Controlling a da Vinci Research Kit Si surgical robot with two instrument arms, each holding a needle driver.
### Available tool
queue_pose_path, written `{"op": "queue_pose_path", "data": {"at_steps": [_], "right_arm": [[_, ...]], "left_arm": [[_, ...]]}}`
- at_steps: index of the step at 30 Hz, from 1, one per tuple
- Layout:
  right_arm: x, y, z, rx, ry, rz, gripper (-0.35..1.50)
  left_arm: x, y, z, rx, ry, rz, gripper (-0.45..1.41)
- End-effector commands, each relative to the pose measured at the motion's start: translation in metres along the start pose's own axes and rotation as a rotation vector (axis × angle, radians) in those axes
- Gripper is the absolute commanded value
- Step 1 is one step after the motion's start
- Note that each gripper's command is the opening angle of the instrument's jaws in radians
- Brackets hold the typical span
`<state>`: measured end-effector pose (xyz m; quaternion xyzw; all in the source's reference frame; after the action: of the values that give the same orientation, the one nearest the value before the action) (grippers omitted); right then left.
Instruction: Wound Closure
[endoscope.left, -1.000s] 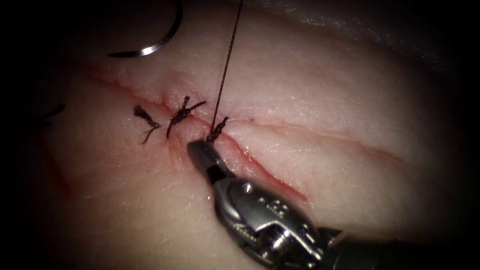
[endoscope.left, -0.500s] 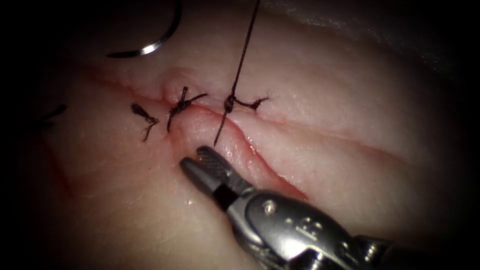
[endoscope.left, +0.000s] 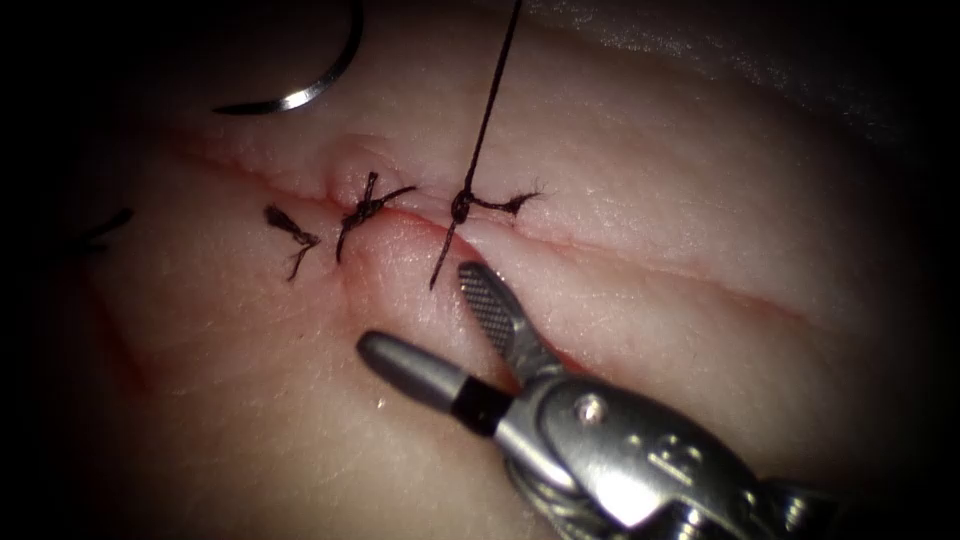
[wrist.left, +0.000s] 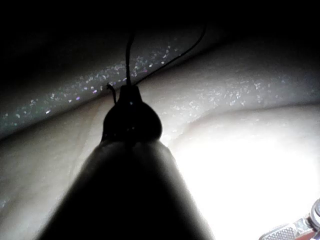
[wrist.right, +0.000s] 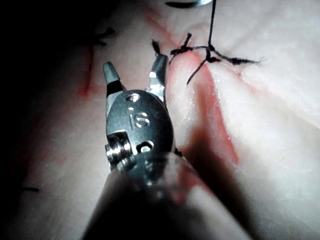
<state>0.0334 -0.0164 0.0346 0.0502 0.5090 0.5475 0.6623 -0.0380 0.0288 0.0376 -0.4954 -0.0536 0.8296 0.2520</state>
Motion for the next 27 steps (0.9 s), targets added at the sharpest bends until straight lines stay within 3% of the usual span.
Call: {"op": "queue_pose_path", "data": {"at_steps": [1,6,9,12,19,27], "right_arm": [[0.0006,0.0008,0.0008,-0.005,0.003,0.005,1.06],[0.0018,0.0036,0.0019,-0.033,0.012,0.019,1.13],[0.0025,0.0050,0.0034,-0.059,0.015,0.022,1.35],[0.0027,0.0052,0.0047,-0.070,0.016,0.019,1.41],[0.0007,0.0035,0.0085,-0.036,-0.037,-0.117,1.41],[0.0006,0.0037,0.0100,-0.033,-0.038,-0.198,1.35]], "left_arm": [[0.0001,0.0003,0.0004,0.001,0.001,0.000,-0.45],[0.0002,0.0028,-0.0015,-0.008,-0.001,0.002,-0.45],[0.0003,0.0045,-0.0026,-0.006,-0.004,0.008,-0.45],[0.0004,0.0056,-0.0033,-0.009,-0.005,0.013,-0.45],[0.0017,0.0070,-0.0042,-0.015,-0.008,0.025,-0.45],[0.0025,0.0084,-0.0048,-0.014,-0.004,0.037,-0.45]]}}
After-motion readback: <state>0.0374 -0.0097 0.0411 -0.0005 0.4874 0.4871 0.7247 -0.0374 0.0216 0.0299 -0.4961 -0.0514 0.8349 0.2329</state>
